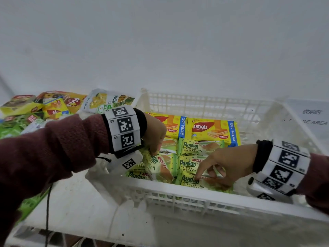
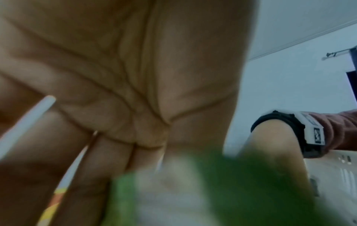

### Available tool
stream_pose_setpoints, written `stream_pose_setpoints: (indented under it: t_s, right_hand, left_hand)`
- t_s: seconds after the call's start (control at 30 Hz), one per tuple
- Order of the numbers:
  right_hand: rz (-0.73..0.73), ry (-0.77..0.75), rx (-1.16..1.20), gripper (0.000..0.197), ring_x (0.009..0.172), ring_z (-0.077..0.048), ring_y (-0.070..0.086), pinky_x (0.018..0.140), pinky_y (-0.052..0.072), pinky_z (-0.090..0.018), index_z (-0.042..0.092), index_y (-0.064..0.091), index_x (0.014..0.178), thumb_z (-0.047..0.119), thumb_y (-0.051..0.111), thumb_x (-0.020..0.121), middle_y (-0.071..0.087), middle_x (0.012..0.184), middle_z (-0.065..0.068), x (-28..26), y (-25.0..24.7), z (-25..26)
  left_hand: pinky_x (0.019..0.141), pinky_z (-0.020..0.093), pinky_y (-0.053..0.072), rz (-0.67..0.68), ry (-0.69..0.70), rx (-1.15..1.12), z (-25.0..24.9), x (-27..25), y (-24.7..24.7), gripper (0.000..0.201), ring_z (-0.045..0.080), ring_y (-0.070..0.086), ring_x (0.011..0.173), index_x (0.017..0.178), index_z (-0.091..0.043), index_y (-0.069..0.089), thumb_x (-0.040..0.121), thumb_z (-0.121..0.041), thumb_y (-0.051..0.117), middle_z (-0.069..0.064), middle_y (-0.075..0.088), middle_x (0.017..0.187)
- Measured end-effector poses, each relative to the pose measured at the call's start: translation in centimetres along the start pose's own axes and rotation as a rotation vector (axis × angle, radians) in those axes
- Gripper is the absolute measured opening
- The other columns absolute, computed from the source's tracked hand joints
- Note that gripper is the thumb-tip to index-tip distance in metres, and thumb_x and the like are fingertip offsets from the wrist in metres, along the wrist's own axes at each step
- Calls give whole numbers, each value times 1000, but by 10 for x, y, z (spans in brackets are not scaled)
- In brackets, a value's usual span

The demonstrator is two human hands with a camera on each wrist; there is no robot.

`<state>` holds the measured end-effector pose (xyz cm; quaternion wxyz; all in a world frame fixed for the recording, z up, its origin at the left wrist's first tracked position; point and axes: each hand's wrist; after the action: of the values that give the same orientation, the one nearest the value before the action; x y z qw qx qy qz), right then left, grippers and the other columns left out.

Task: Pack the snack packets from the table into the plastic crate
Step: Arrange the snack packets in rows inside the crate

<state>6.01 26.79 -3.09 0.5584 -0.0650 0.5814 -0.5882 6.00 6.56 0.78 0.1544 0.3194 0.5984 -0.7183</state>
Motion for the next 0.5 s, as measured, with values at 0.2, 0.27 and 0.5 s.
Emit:
stream_pose_setpoints:
  t_s: [0.2, 0.27, 0.5]
  right_hand:
    - [-62, -16, 15, 45, 60, -2, 46, 62, 37, -6, 33, 56, 124, 17, 63, 83, 51, 80, 10, 0, 3, -3]
    - [-115, -40, -5, 36, 63, 1, 46, 59, 31, -1, 31, 59, 121, 26, 60, 86, 56, 83, 9, 1, 4, -3]
    - [-160, -63, -157, 42, 58, 7, 38, 61, 27, 6, 30, 48, 129, 29, 57, 89, 52, 90, 7, 5, 6, 0]
  left_hand:
    - [86, 31, 42, 28, -29, 426, -19, 1, 12, 47, 21, 51, 105, 118, -11, 60, 86, -44, 59, 0, 56, 101]
    - [102, 42, 38, -10, -13, 533, -23, 4, 18, 51, 25, 44, 120, 125, -16, 56, 82, -44, 63, 3, 54, 121]
    - [76, 29, 43, 52, 56, 482, -33, 11, 29, 53, 22, 55, 100, 124, -5, 55, 82, -34, 68, 7, 60, 117]
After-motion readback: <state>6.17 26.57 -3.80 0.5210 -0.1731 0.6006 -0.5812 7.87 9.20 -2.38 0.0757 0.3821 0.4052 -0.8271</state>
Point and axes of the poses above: each hand's wrist, its own x-axis towards the middle knuckle, its own y-axis out of the palm, z = x × y
